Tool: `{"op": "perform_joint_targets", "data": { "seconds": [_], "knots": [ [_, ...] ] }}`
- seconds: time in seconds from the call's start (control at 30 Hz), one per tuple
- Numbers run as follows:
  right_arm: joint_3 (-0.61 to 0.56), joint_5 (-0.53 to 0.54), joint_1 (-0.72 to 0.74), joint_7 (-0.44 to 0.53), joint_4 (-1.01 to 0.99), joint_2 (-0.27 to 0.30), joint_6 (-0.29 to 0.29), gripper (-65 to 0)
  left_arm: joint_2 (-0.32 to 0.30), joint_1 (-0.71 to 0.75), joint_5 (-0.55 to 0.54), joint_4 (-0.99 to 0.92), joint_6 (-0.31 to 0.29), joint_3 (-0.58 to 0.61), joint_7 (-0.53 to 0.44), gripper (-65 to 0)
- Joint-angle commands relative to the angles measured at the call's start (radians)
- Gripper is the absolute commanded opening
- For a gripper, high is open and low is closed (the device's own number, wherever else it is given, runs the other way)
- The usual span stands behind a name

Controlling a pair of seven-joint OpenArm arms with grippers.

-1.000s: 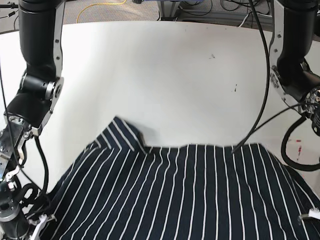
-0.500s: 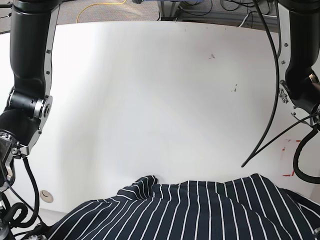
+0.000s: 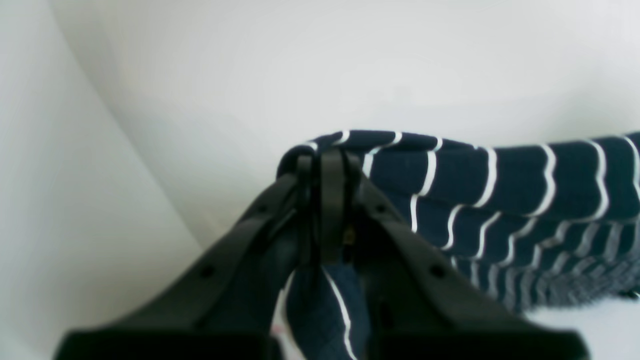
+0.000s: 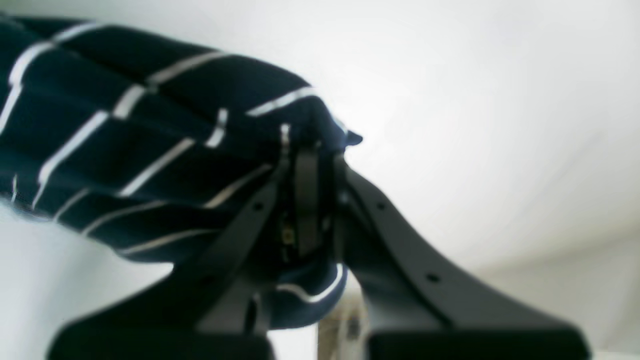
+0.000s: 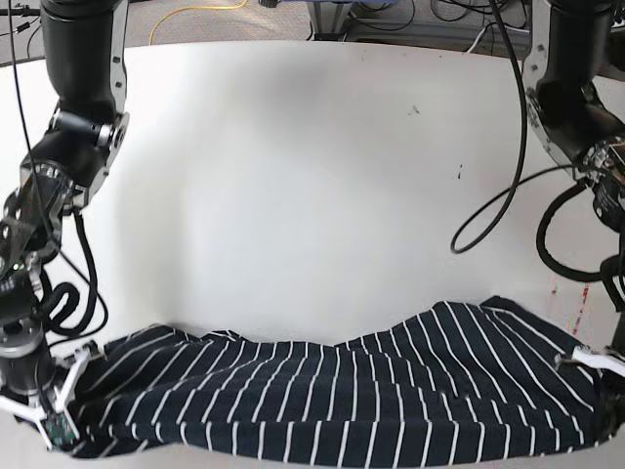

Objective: Fold the T-shirt properly
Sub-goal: 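Lay the shirt flat by lowering both grippers while pulling it taut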

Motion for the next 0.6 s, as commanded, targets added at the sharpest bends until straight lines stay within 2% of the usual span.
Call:
{"op": "perform_joint_targets", "data": {
  "seconds": [0.0, 0.17, 0.3, 0.57],
  "knots": [
    [0.041, -0.008, -0.092, 0.014, 0.043, 0.004, -0.010, -64.4, -0.012, 0.058, -0.051, 0.015, 0.006, -0.050, -0.033, -65.0],
    [0.148, -0.008, -0.324, 0.056, 0.052, -0.068, -0.010, -64.5, -0.018, 0.253, -0.138, 0.015, 0.006, -0.112, -0.035, -65.0],
    [0.216, -0.008, -0.487, 0.132, 0.049, -0.131, -0.010, -64.5, -0.018, 0.408, -0.180, 0.015, 0.006, -0.136, -0.035, -65.0],
    [0.231, -0.008, -0.689, 0.162, 0.050, -0.220, -0.010, -64.5, -0.019, 0.644, -0.244, 0.015, 0.006, -0.179, -0.035, -65.0]
  ]
}}
